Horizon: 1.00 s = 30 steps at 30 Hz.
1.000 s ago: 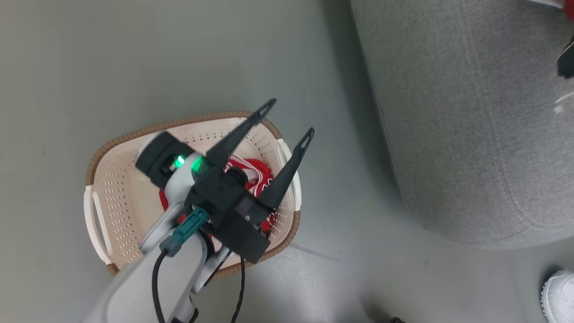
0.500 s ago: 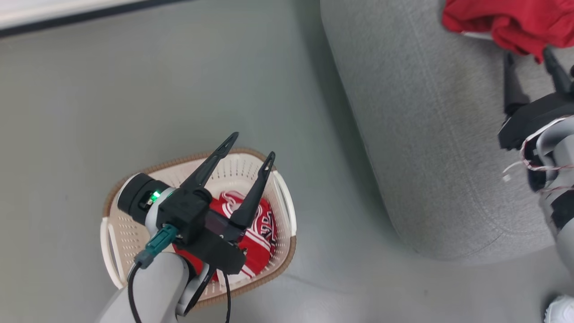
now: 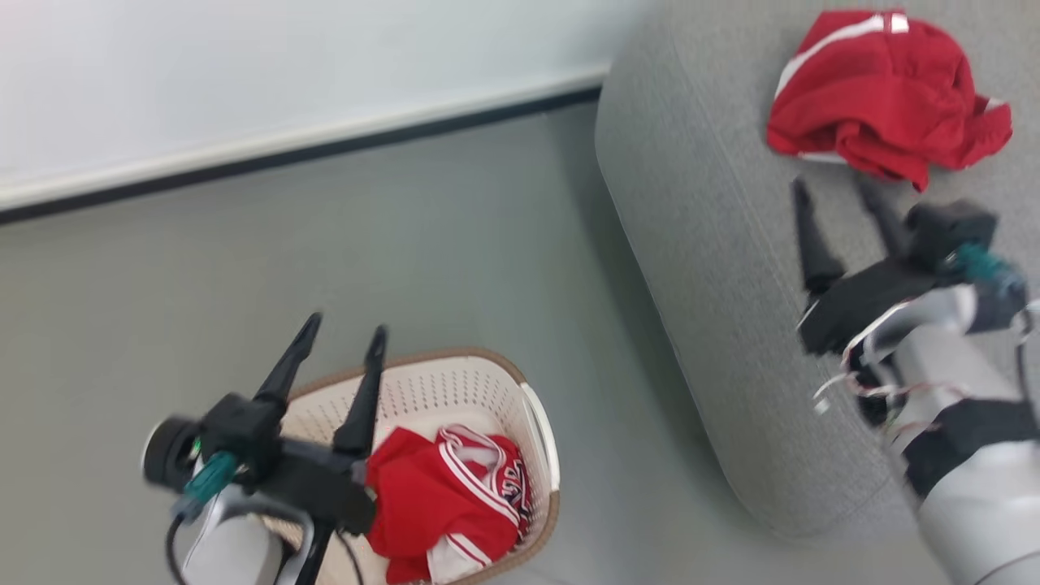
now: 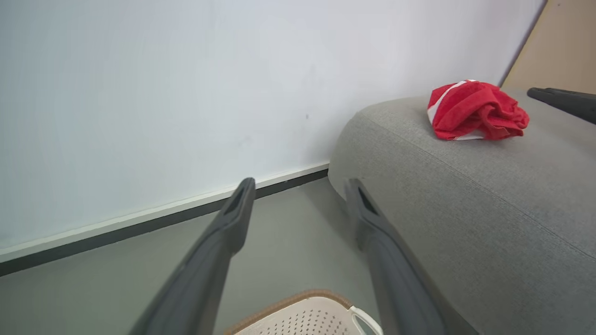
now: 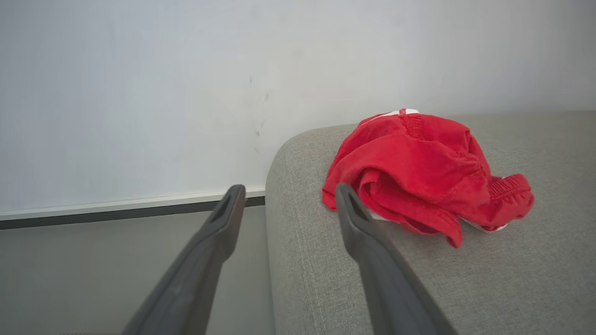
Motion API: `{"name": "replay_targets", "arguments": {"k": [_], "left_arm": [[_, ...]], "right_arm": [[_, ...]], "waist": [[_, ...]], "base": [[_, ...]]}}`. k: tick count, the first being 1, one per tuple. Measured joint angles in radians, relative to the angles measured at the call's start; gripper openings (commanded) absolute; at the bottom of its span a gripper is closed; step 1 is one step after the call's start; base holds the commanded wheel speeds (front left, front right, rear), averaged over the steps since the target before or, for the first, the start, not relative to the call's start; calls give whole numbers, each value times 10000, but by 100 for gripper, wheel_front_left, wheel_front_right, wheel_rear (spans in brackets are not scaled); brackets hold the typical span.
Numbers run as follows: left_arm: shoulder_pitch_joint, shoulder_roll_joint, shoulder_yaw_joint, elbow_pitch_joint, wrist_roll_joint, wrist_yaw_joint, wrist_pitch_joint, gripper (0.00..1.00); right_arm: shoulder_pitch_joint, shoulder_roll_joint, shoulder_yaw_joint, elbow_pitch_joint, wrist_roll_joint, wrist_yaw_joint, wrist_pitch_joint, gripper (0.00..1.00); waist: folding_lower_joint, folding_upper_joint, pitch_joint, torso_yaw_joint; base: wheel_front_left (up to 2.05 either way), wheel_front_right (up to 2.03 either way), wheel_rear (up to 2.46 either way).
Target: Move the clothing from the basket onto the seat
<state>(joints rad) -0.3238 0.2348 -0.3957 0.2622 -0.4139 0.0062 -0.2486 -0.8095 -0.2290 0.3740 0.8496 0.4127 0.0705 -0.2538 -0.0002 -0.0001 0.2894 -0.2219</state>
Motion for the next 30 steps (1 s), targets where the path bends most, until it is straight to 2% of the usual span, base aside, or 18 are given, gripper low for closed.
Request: {"name": "replay_targets", "arguments": {"k": [4, 13, 22, 30], "left_arm": [[644, 25, 387, 255, -238, 222, -8, 100], [1976, 146, 1016, 339, -324, 589, -10, 100], [3604, 360, 1889, -316, -324, 853, -10, 100], [4541, 424, 2293, -1210, -161, 993, -10, 100]], "right_arm": [[714, 316, 81, -322, -104, -90, 0, 100], [2500, 535, 222, -1463, -384, -366, 0, 100], [4265, 738, 313, -3101, -543, -784, 0, 100], [5451, 805, 380, -4485, -802, -1078, 0, 100]], "waist": [[0, 0, -574, 195], [0, -1, -1808, 770], [0, 0, -2804, 1358], [1, 0, -3170, 1674]], "base": [[0, 0, 0], [0, 0, 0], [0, 0, 0], [0, 0, 0]]}}
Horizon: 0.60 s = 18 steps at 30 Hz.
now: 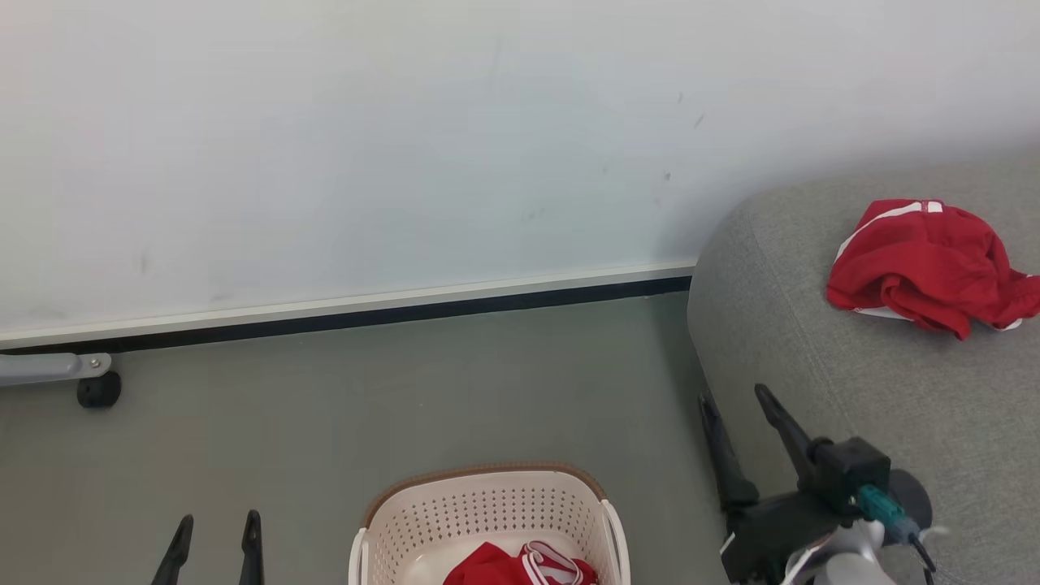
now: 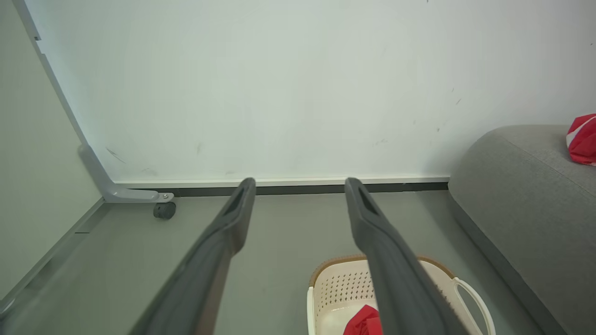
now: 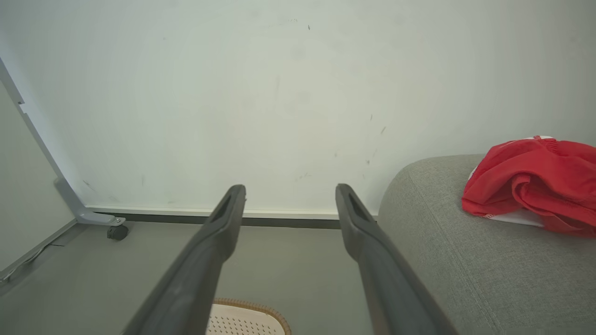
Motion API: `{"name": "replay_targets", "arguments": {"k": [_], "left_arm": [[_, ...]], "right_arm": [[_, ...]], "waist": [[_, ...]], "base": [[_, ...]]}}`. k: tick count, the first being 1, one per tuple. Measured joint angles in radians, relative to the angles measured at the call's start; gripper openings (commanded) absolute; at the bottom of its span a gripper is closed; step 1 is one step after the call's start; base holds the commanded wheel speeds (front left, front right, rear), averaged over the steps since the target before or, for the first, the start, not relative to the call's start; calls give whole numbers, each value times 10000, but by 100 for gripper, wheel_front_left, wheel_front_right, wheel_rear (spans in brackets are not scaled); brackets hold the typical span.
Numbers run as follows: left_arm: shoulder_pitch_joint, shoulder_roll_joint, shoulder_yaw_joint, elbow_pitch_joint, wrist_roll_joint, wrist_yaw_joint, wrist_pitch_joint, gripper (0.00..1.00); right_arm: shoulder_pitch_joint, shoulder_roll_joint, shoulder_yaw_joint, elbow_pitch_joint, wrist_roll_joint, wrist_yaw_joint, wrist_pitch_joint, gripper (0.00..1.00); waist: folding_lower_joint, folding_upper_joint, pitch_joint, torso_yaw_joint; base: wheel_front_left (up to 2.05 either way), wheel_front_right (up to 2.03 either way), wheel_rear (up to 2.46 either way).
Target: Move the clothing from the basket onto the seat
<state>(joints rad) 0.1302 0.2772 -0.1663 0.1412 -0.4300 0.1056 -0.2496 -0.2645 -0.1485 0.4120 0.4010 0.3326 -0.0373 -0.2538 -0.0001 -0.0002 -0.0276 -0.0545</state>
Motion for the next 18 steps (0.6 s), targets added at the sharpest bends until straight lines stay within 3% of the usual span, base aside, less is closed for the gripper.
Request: {"name": "replay_targets", "arguments": {"k": [18], "left_arm": [[832, -255, 593, -1273, 293, 88, 0, 100]], "right_arm": [[1799, -188, -374, -2245, -261, -512, 0, 100]], "waist": [[2, 2, 71, -130]], "base": [[0, 0, 0]]}}
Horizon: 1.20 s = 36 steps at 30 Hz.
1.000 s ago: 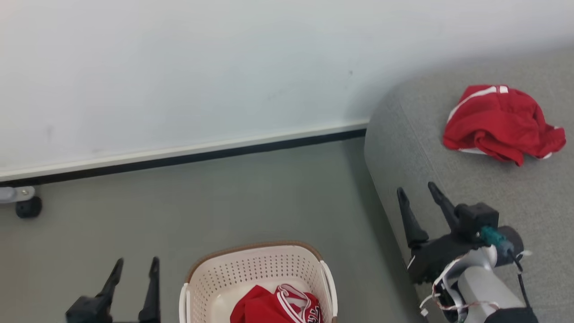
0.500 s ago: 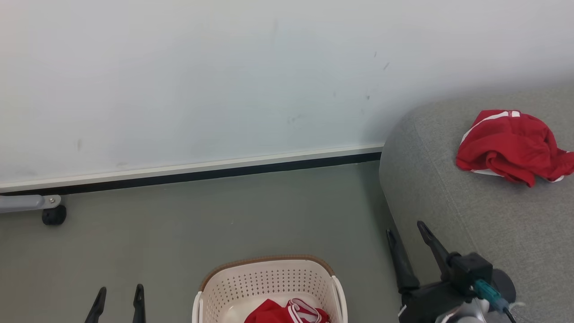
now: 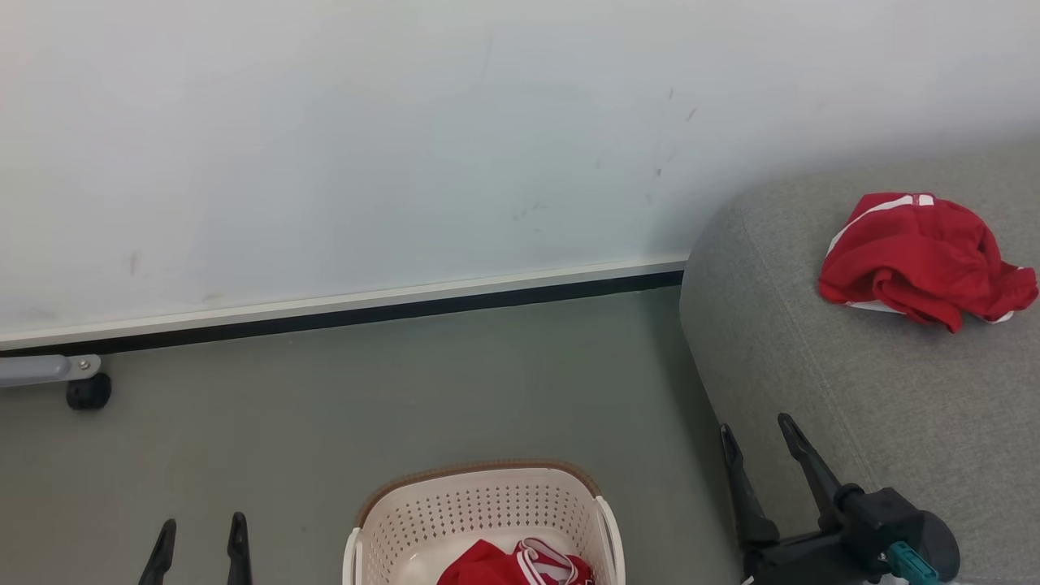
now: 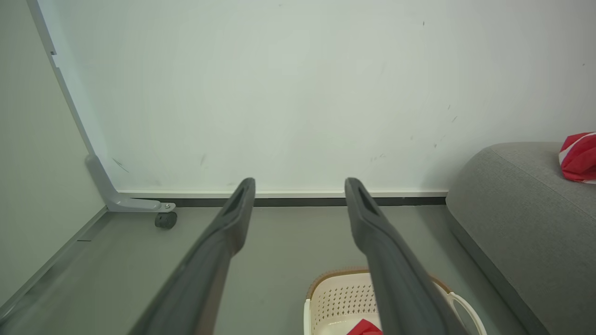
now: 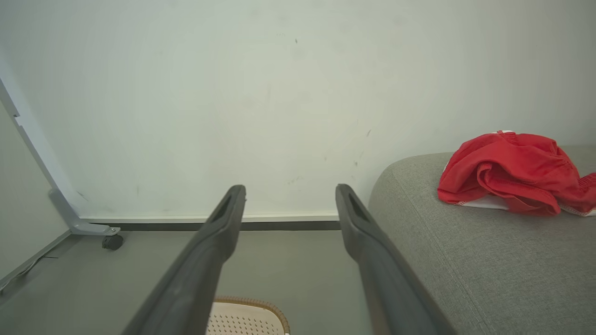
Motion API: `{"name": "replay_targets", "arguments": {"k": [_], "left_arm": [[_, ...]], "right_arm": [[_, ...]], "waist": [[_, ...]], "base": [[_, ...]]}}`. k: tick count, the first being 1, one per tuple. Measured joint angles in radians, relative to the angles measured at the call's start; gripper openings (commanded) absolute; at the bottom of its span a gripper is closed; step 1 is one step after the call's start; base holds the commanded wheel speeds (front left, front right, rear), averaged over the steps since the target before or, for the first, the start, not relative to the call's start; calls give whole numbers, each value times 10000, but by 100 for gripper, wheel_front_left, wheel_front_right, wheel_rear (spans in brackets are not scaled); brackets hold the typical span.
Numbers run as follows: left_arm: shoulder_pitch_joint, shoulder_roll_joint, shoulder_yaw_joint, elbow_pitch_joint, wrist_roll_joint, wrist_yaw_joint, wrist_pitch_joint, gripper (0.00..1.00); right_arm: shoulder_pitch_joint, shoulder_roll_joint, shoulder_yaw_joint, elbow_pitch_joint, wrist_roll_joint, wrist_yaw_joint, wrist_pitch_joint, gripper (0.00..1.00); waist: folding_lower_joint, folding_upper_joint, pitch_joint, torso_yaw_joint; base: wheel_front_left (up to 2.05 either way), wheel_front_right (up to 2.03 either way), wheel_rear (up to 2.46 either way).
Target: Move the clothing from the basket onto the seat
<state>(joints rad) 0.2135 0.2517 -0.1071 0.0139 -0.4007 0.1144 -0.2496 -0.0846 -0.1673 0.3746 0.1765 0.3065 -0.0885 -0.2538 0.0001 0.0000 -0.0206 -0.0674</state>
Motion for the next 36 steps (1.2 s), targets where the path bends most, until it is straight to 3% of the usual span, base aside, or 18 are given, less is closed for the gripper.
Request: {"name": "replay_targets", "arguments": {"k": [21, 36], "left_arm": [[245, -17, 184, -351, 255, -98, -2, 100], [-588, -4, -433, -439, 541, -520, 2, 100]], "right_arm": [[381, -123, -441, -880, -84, -98, -2, 100], [-82, -366, -984, -1674, -349, -182, -4, 100]], "waist": [[0, 0, 158, -59], [0, 0, 1350, -227]], "base": [[0, 0, 0], [0, 0, 0]]}}
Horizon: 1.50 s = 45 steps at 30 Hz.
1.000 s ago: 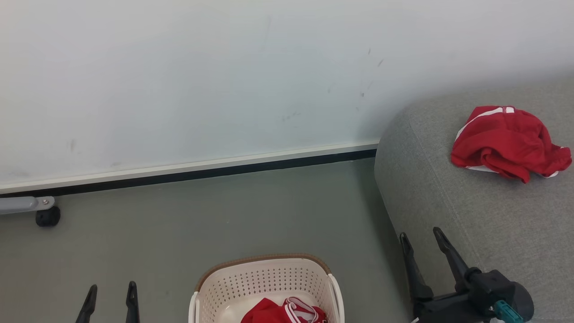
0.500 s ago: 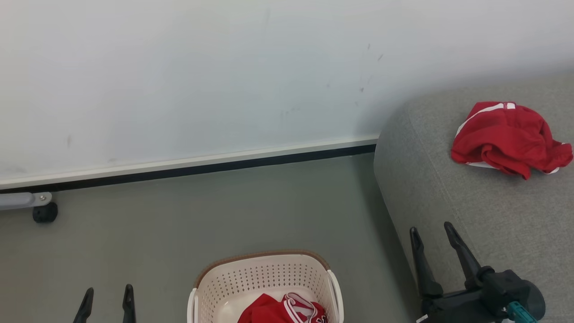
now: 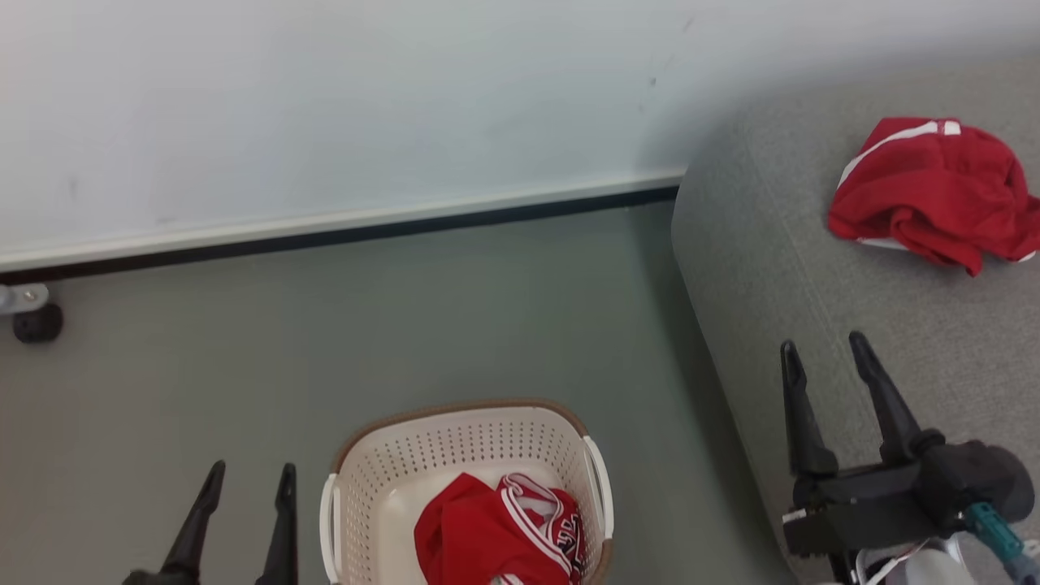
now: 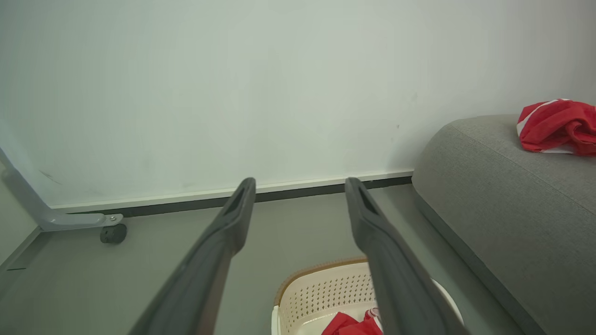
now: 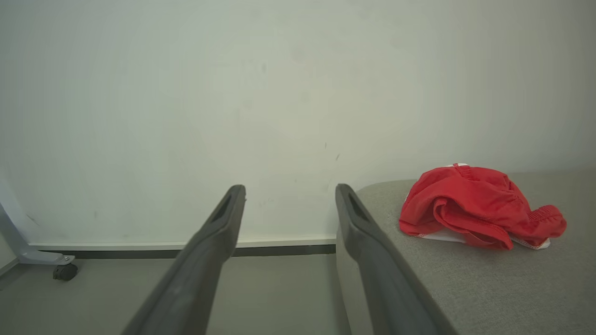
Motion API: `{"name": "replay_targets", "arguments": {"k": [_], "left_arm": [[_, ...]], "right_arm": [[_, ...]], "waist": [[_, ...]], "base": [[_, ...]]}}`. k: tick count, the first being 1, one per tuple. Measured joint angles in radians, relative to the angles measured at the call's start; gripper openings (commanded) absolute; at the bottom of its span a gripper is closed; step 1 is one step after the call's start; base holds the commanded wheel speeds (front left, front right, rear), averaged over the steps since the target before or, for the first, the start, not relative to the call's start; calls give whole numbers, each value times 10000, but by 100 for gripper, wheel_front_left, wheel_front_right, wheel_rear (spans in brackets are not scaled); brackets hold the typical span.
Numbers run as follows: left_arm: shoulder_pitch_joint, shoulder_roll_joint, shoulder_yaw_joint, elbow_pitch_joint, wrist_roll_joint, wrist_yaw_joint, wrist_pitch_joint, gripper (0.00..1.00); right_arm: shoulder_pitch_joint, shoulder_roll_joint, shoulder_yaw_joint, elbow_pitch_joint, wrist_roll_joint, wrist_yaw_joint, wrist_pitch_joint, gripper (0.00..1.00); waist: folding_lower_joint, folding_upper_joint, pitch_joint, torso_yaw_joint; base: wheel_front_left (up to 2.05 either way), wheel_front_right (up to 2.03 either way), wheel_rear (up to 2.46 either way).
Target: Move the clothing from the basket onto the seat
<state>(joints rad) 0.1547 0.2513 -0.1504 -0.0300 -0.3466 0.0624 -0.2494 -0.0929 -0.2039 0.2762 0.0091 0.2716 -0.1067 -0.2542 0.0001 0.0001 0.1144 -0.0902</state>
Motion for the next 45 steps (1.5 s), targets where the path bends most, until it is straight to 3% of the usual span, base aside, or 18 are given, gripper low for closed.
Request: {"name": "replay_targets", "arguments": {"k": [19, 33, 45], "left_arm": [[-3189, -368, -1613, 2420, 704, -892, 968, 100], [-5338, -775, -2257, 4759, 1352, -1080, 1611, 100], [-7154, -719, -2592, 6077, 1912, -1260, 2056, 100]], "right_arm": [[-2078, -63, -876, -876, -178, -88, -25, 100], [-2983, 234, -1089, -1279, -259, -90, -27, 100], [-3891, 270, -1304, -2044, -600, -127, -27, 100]], "waist": [[2, 1, 2797, -604], [0, 1, 4904, -902], [0, 2, 6712, -1030]], "base": [[0, 0, 0], [0, 0, 0], [0, 0, 0]]}}
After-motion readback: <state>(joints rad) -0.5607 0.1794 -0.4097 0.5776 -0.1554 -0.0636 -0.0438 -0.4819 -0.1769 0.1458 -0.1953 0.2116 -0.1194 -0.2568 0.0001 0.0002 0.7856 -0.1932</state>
